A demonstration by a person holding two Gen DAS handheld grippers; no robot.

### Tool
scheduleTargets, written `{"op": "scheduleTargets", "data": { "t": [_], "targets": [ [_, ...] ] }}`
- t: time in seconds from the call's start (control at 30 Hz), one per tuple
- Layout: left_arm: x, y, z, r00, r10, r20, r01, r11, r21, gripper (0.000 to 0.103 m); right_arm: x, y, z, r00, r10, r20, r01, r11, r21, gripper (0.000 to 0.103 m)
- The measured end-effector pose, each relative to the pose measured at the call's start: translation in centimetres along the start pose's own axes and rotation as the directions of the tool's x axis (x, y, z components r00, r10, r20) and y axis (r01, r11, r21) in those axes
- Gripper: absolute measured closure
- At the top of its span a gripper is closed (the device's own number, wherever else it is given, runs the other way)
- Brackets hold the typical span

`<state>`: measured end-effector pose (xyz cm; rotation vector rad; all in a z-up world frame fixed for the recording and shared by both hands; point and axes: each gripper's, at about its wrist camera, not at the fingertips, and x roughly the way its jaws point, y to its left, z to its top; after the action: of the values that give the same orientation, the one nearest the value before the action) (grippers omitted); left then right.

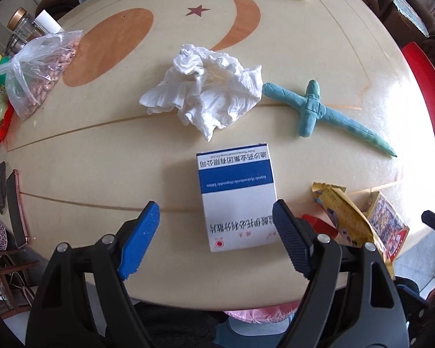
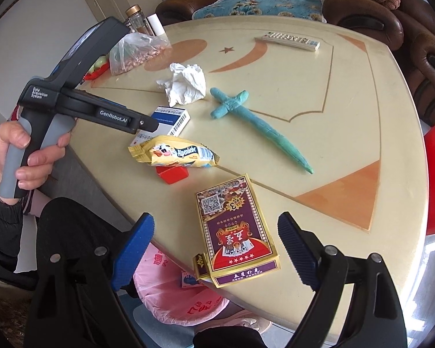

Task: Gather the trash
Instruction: 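Move the left tool to the white medicine box while the right tool reaches the card box, then close the left tool on the medicine box while the right tool grips the card box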

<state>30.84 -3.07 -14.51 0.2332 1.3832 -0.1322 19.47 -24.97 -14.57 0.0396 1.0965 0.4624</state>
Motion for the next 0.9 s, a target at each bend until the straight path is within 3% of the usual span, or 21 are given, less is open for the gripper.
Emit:
{"op": "scheduleTargets", "data": {
  "t": [0.9],
  "targets": [
    [3.3, -1.5, 2.1, 0.997, -0.04, -0.071, 0.039, 0.999, -0.018, 0.025, 4.6, -0.3, 0.0, 0.994, -0.028, -0.102, 0.022, 0.998, -0.054, 0.018]
  ]
}}
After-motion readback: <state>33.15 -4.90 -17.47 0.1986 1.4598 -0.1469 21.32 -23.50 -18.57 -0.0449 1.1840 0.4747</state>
